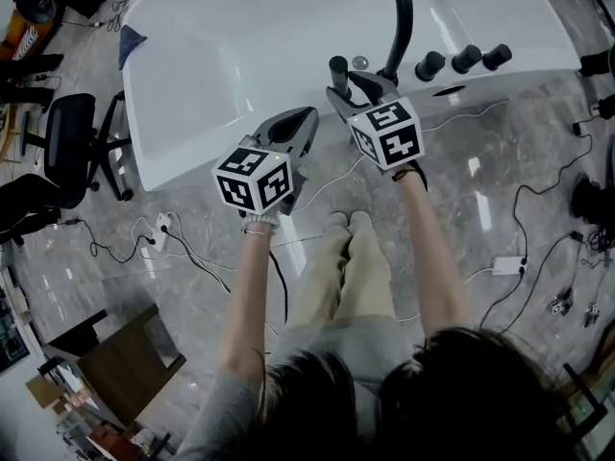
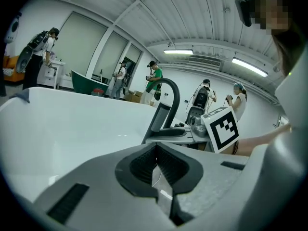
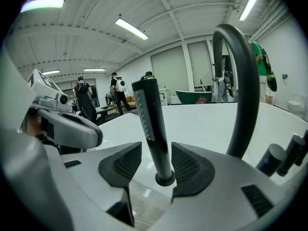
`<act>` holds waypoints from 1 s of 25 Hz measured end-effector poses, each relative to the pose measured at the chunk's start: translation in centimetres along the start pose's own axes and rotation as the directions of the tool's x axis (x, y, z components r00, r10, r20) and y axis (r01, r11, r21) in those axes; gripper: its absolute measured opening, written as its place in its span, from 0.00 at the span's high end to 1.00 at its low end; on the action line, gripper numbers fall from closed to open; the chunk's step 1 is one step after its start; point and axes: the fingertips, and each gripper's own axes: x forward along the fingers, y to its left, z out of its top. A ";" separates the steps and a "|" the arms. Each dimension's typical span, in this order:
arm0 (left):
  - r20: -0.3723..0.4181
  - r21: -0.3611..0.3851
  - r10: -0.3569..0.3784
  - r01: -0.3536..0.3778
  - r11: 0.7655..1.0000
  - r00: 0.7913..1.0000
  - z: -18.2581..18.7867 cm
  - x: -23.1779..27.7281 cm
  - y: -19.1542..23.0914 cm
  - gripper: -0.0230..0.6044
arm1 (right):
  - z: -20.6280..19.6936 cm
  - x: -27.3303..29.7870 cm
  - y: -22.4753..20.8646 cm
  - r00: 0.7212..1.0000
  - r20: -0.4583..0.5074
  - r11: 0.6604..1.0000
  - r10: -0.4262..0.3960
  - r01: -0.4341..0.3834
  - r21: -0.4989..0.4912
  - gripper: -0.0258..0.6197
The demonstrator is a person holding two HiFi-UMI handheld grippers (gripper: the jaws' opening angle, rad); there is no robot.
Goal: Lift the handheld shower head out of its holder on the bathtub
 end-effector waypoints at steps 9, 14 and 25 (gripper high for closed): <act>0.009 -0.022 0.010 -0.010 1.000 1.000 -0.9 0.8 1.3 0.96 | 0.0 2.1 -1.0 0.999 0.011 0.999 -0.034 0.034 0.005 0.70; 0.015 -0.030 0.020 -0.019 0.999 1.000 -0.8 0.8 1.9 0.96 | 0.0 3.0 -0.9 0.999 0.012 0.999 -0.043 0.043 0.013 0.70; 0.025 -0.055 0.023 -0.022 0.998 0.999 -0.2 0.6 1.7 0.96 | 0.3 2.5 -1.2 0.997 -0.023 0.997 -0.079 0.079 -0.001 0.76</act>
